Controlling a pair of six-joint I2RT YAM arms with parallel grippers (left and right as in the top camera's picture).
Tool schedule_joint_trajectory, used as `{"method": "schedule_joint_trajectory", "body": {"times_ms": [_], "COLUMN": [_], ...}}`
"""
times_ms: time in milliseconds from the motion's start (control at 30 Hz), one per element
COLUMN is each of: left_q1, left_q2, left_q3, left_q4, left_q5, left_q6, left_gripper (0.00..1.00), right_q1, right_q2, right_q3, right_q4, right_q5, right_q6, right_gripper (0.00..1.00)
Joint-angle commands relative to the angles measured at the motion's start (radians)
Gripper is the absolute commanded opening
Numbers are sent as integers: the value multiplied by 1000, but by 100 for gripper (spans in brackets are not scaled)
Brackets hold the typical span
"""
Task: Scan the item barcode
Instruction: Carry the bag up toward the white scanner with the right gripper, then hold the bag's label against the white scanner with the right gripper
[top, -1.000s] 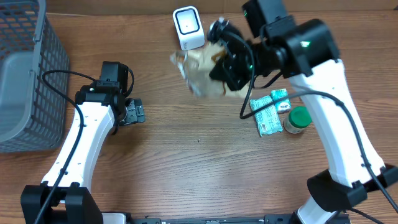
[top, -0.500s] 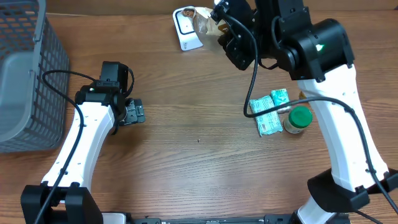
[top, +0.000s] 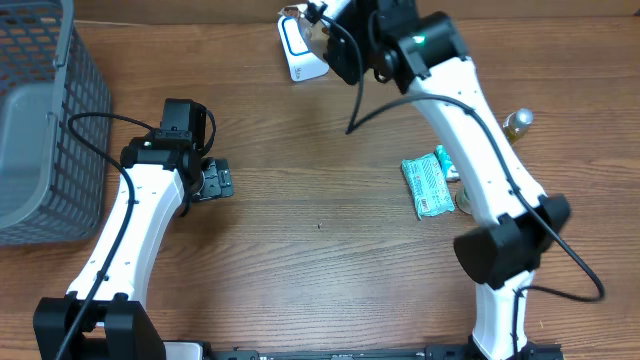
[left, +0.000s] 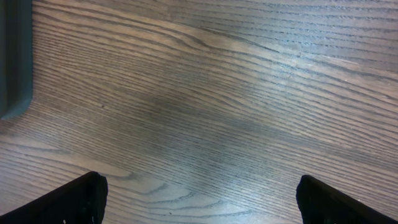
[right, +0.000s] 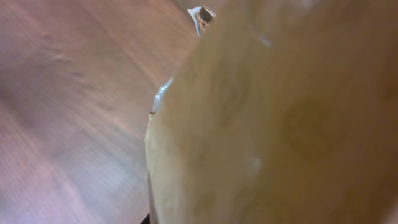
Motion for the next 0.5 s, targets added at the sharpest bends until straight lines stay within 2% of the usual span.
{"method": "schedule_joint_trajectory", "body": {"times_ms": [0,300,467], "left_q1": [3,3,3], "left_q2": [6,6,6], "left_q3": [6,6,6], "left_q4": [-2,-2,-2], "left_q5": [-14,-14,-14], "left_q6": [-14,-14,-14], "left_gripper": [100,100,100], "right_q1": [2,34,60], "right_q2": [44,207,272], "right_q3": [1,1,1], "right_q4": [87,426,599], "right_q5": [42,187,218], "right_q6": [-17,-73,-211], "right_gripper": [4,4,4]}}
